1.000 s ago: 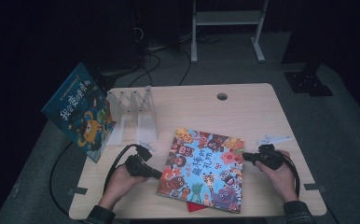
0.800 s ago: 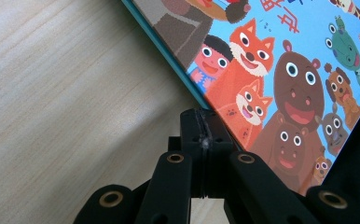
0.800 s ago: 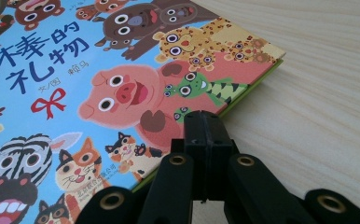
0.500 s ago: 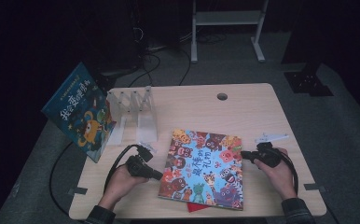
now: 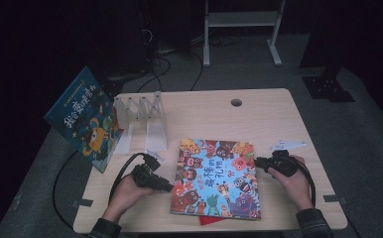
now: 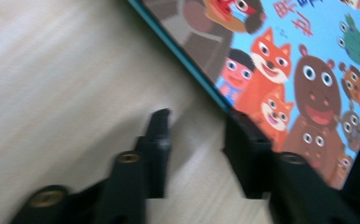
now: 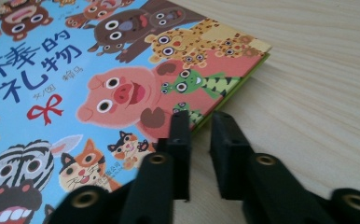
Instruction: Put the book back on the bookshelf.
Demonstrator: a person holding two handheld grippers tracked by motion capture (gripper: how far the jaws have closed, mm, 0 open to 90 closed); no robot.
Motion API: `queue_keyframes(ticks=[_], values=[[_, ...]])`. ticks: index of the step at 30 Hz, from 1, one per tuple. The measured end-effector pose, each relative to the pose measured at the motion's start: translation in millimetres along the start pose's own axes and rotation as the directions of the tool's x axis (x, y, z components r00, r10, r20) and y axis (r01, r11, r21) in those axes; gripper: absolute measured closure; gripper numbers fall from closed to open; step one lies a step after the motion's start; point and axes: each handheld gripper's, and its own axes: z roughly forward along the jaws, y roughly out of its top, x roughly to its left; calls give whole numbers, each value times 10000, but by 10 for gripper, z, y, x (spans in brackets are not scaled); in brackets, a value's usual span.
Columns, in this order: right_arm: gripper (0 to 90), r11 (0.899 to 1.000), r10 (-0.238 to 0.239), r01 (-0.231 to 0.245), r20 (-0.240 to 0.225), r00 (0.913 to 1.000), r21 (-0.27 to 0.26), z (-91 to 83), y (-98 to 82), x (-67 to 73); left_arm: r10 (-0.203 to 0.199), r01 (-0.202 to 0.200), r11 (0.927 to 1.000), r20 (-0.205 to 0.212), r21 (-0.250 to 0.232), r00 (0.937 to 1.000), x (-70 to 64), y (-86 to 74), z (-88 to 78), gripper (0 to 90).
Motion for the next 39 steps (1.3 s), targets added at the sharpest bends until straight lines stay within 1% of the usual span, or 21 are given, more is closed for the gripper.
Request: queue_keyframes(ticks=[1,2,3,4,6,7,8,9,10,11,12,13,14,15,16,18,19,22,26,31,39], values=[[691,9999,116,-116,-11,9999,-45,-9,-6,-2,-22,22,10000,-6,-82,10000,11,-2,-11,538],[691,9999,116,-116,-11,9999,-45,-9,-6,-2,-22,22,10000,-6,-82,10000,11,-2,-11,506],[624,9998,132,-131,50,9999,-171,-23,-14,0,-58,57,9998,-58,-196,10000,19,-4,-22,469],[589,9997,129,-126,139,9998,-214,-29,-17,1,-75,70,9994,-162,-345,9998,36,-7,-44,444],[517,9993,196,-191,169,9997,-308,-42,-27,0,-94,87,9992,-180,-397,9998,40,-9,-51,386],[517,9993,196,-191,169,9997,-308,-42,-27,0,-129,119,9986,-175,-522,9998,49,-10,-61,386],[480,9985,332,-331,14,9994,-436,-46,-34,-5,-99,92,9984,-127,-553,9999,57,-10,-67,363],[441,9983,350,-361,-238,9991,-449,-45,-39,2,-82,76,9980,-104,-630,9999,59,-8,-69,300],[441,9983,350,-361,-238,9991,-449,-45,-39,2,-121,114,9974,-100,-706,9999,59,-5,-67,300],[429,9984,326,-339,-305,9990,-455,-43,-37,19,-134,126,9973,-109,-722,9999,60,-1,-64,271],[409,9986,236,-257,-466,9986,-465,-36,-32,60,-92,73,9968,-228,-794,9997,50,2,-51,211],[400,9986,192,-217,-516,9985,-479,-29,-30,72,2,-26,9974,-333,-724,9994,47,6,-49,190],[400,9986,192,-217,-516,9985,-479,-29,-30,72,2,-26,9974,-333,-724,9994,47,6,-49,176],[384,9988,109,-138,-603,9981,-471,2,-24,100,-13,-17,9967,-369,-816,9993,35,11,-36,163],[384,9988,109,-138,-603,9981,-471,2,-24,100,-13,-17,9967,-369,-816,9993,35,11,-36,155],[370,9995,79,-101,-721,9974,-295,43,-21,132,-3,-28,9966,-372,-829,9993,28,16,-28,145],[370,9995,79,-101,-721,9974,-295,43,-21,132,57,-86,9967,-366,-803,9993,27,18,-25,145],[365,9997,15,-36,-867,9962,-231,78,-19,157,5,-30,9964,-299,-844,9996,19,21,-8,145],[359,9998,19,-38,-873,9962,-210,82,-17,163,-28,13,9952,-151,-982,9999,21,20,2,142],[371,9997,-117,100,-802,9967,-205,74,-16,178,-63,50,9949,-125,-1006,9999,24,29,23,129],[381,9997,-189,176,-721,9972,-189,63,-15,199,53,-65,9944,-116,-1051,9999,10,61,59,110]])
